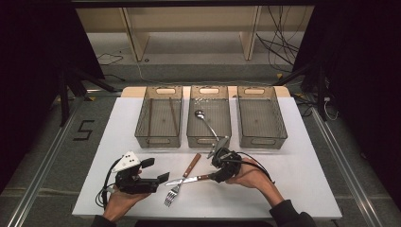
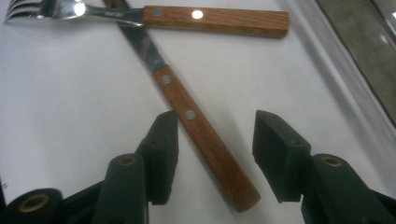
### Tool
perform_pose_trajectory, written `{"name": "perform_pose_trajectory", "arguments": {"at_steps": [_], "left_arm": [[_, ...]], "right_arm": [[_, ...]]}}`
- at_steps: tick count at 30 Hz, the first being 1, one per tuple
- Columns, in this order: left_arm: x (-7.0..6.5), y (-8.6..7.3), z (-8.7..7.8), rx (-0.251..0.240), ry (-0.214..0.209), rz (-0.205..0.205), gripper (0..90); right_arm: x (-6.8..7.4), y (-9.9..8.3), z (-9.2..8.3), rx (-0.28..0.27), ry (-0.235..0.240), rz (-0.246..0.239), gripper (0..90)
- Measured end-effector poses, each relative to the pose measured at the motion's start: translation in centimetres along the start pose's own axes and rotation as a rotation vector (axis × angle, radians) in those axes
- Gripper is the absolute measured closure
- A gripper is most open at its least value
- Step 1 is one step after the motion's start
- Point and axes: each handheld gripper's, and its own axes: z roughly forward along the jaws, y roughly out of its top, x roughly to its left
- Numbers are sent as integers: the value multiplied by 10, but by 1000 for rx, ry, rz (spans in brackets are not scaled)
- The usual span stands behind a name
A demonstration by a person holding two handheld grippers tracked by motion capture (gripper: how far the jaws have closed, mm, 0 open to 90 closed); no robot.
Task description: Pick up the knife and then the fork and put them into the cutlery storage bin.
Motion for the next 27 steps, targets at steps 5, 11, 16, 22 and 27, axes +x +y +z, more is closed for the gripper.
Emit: {"name": "perform_pose_trajectory", "arguments": {"at_steps": [5, 11, 16, 22, 27], "left_arm": [[0, 0, 0, -2, 0, -2, 167], [0, 0, 0, -1, -1, -2, 167], [0, 0, 0, -3, -2, -5, 167], [0, 0, 0, -2, -3, -3, 167], [0, 0, 0, -2, -2, -3, 167]], "right_arm": [[4, 9, 2, 47, 11, -56, 396], [9, 20, 9, 125, 16, -153, 409], [8, 24, 14, 159, 21, -182, 434], [6, 24, 18, 177, 24, -182, 503], [7, 25, 20, 181, 37, -201, 556]]}}
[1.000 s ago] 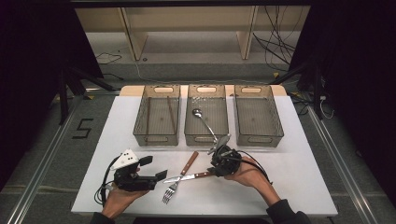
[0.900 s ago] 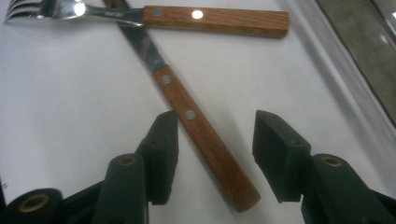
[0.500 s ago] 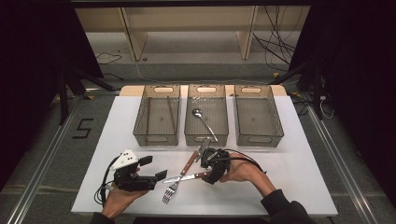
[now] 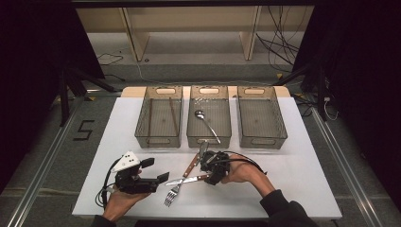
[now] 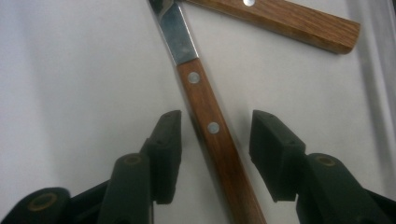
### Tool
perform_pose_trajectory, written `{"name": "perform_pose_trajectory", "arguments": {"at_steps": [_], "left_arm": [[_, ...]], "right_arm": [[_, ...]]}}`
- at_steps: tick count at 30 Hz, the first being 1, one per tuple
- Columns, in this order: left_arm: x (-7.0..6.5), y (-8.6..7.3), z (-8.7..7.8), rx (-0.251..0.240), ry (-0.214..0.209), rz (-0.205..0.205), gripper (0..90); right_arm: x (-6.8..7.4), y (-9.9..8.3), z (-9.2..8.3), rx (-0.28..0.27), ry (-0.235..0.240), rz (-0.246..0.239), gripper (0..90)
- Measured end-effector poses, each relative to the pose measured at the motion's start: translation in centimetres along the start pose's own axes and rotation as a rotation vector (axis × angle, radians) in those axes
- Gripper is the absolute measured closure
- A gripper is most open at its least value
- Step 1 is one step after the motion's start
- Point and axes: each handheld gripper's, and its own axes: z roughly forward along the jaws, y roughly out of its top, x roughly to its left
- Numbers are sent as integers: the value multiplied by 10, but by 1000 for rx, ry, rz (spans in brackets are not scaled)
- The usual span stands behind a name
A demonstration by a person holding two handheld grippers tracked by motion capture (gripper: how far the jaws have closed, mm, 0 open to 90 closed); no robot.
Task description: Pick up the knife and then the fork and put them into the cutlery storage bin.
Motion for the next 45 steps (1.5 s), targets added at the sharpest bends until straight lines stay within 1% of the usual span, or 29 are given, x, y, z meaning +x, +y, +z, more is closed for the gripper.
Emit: {"name": "perform_pose_trajectory", "arguments": {"at_steps": [4, 7, 8, 9, 12, 13, 15, 16, 17, 18, 19, 20, 22, 23, 24, 25, 28, 29, 30, 31, 32, 33, 34, 35, 38, 41, 42, 43, 45], "left_arm": [[0, 0, 0, 1, -1, 2, 167], [0, 0, 0, -3, -2, -4, 167], [1, 0, 0, -1, -2, -1, 167], [1, 0, -1, -1, -2, 0, 168], [0, 0, -1, 0, -2, 0, 168], [0, 0, -1, 0, -2, -1, 168], [0, 0, -1, 0, -2, 1, 168], [0, 0, -1, 0, -2, 1, 168], [0, 0, -1, 1, -2, 1, 168], [0, 0, 0, 1, -2, 1, 168], [0, 0, 0, 2, -1, 3, 167], [0, 0, 0, 1, -2, 2, 168], [0, 0, 0, 2, -2, 3, 168], [0, 0, 0, 1, -2, 2, 168], [0, 0, 0, 2, -2, 2, 168], [0, 0, 0, 1, -2, 2, 168], [0, 0, -1, 1, -2, 2, 168], [0, 0, -1, 1, -2, 2, 168], [0, 0, -1, 1, -2, 0, 167], [0, 0, -1, 1, -2, 2, 168], [0, 0, -1, 0, -3, 2, 167], [0, 0, -1, 0, -3, 2, 168], [0, 0, -1, 0, -2, 2, 168], [0, 0, -1, 0, -2, 2, 167], [0, 0, -1, 1, -2, 2, 167], [0, 0, 0, 2, -1, 2, 168], [0, 0, 0, 2, -1, 2, 167], [-1, 0, 0, 0, -1, -1, 168], [-1, 0, 0, 2, -2, 1, 168]], "right_arm": [[1, 3, 3, 18, 7, -9, 594], [0, 4, 3, 21, 18, -20, 625], [1, 4, 3, 21, 23, -18, 646], [1, 4, 3, 25, 30, -27, 665], [2, 4, 2, 29, 36, -33, 703], [2, 4, 2, 33, 36, -51, 712], [5, 4, 1, 46, 40, -52, 731], [5, 4, 2, 47, 37, -75, 740], [6, 4, 2, 43, 42, -73, 749], [7, 5, 1, 59, 47, -74, 753], [7, 5, 1, 61, 44, -84, 755], [8, 5, 1, 60, 46, -83, 757], [8, 5, 2, 52, 40, -100, 761], [8, 5, 1, 61, 38, -102, 762], [9, 5, 2, 53, 36, -101, 763], [10, 6, 1, 76, 44, -94, 764], [10, 5, 0, 82, 47, -110, 767], [11, 5, 0, 82, 51, -101, 767], [11, 4, 1, 73, 49, -102, 768], [12, 4, -1, 94, 56, -103, 768], [11, 3, -2, 86, 58, -111, 768], [12, 1, -3, 76, 65, -100, 768], [12, 0, -5, 89, 67, -98, 769], [12, -1, -5, 82, 69, -101, 768], [12, -8, -9, 96, 83, -100, 769], [13, -17, -12, 91, 80, -82, 769], [12, -20, -12, 80, 80, -84, 770], [13, -23, -14, 93, 88, -65, 770], [12, -28, -16, 95, 86, -69, 769]]}}
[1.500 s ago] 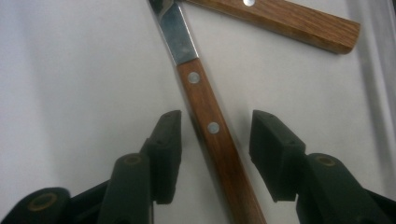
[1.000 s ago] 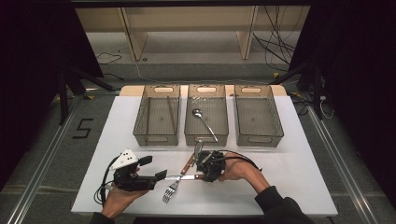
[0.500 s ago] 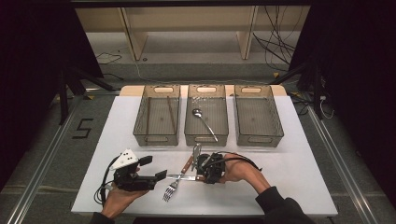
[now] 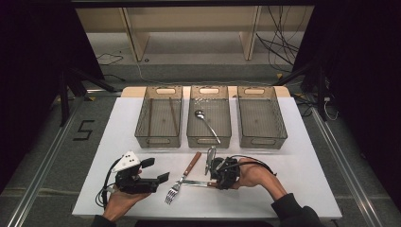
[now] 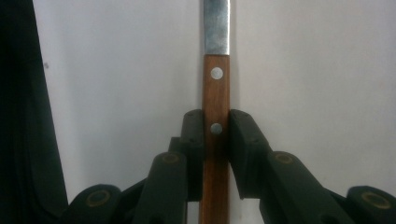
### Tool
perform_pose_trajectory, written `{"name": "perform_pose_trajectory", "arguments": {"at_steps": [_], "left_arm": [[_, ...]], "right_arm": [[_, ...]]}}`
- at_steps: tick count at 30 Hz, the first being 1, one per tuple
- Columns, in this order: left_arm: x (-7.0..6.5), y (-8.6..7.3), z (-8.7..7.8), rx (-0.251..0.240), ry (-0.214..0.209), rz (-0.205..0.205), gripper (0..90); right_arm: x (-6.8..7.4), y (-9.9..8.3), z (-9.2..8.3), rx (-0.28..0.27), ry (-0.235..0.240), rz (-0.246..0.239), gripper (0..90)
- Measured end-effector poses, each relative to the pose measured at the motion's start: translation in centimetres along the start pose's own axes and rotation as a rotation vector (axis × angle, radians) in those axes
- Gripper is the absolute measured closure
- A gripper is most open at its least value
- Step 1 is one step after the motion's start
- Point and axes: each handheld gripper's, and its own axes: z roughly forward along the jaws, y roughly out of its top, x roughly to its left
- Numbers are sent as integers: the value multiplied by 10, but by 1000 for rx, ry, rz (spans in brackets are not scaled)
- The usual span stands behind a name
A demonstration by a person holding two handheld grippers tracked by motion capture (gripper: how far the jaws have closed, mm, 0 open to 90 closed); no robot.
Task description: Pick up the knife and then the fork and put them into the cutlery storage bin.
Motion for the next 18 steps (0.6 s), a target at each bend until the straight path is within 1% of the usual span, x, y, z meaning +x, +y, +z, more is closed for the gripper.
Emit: {"name": "perform_pose_trajectory", "arguments": {"at_steps": [3, 4, 6, 7, 10, 16, 18], "left_arm": [[0, 0, 0, 0, 0, 1, 168], [0, 0, 0, 0, 1, 1, 167], [0, 0, 0, 0, 1, 0, 168], [0, 0, 0, 0, 1, 0, 168], [1, 0, 0, 1, 2, 0, 167], [1, 0, 0, 0, 2, -2, 168], [1, 0, 0, 0, 3, -2, 167]], "right_arm": [[0, -8, -2, -1, -3, 3, 769], [1, -10, -3, -5, -3, 14, 769], [1, -15, -6, 0, -3, 17, 769], [1, -17, -6, -8, -4, 17, 770], [2, -24, -9, -12, -8, 36, 770], [1, -36, -16, -60, -12, 63, 770], [0, -39, -19, -74, -10, 79, 769]]}}
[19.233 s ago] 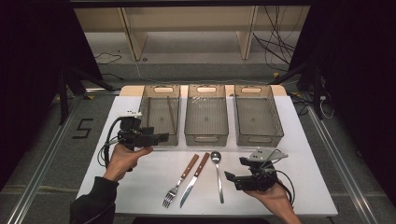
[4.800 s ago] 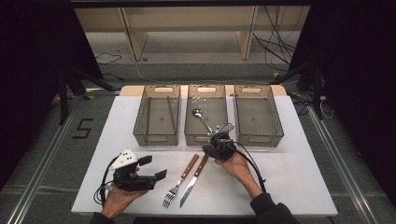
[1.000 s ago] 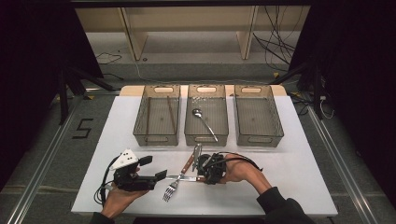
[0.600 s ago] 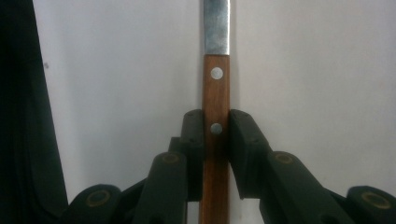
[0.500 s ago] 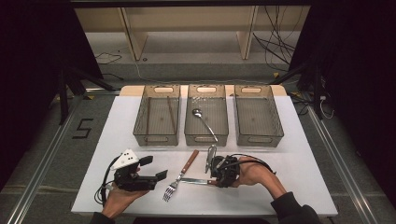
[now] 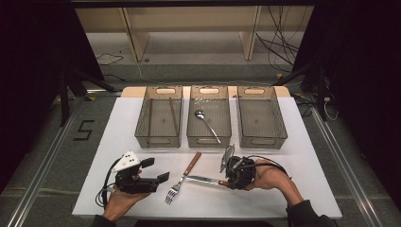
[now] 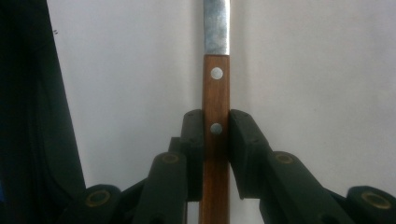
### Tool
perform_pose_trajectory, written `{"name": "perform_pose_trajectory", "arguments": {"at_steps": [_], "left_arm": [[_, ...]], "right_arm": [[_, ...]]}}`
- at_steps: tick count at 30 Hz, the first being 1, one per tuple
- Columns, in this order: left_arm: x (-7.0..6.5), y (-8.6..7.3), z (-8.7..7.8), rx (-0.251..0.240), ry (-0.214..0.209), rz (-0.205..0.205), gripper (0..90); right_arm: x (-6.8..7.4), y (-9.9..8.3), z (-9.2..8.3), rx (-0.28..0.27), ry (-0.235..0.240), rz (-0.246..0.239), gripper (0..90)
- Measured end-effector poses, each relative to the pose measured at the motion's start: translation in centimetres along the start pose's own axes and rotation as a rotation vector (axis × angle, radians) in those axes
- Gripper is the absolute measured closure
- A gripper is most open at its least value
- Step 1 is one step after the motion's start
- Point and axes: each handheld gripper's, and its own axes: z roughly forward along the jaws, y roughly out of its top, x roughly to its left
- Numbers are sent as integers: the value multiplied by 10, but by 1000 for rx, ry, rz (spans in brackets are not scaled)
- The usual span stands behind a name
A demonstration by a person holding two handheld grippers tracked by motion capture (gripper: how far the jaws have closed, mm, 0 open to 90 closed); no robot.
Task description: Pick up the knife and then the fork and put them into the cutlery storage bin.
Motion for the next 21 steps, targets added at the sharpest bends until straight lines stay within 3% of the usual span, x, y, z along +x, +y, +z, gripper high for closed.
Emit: {"name": "perform_pose_trajectory", "arguments": {"at_steps": [7, 8, 15, 17, 21], "left_arm": [[1, 0, -1, -5, 2, 2, 168], [1, 0, -1, -5, 3, 2, 168], [1, 0, -1, -13, 5, 0, 167], [2, 0, -2, -12, 6, -2, 168], [2, 0, -2, -12, 8, -1, 167]], "right_arm": [[-7, -6, -14, -103, -3, 74, 769], [-7, -7, -16, -129, -5, 105, 769], [-19, -13, -31, -286, 4, 194, 769], [-22, -14, -35, -327, -9, 196, 769], [-25, -14, -43, -364, -27, 235, 769]]}}
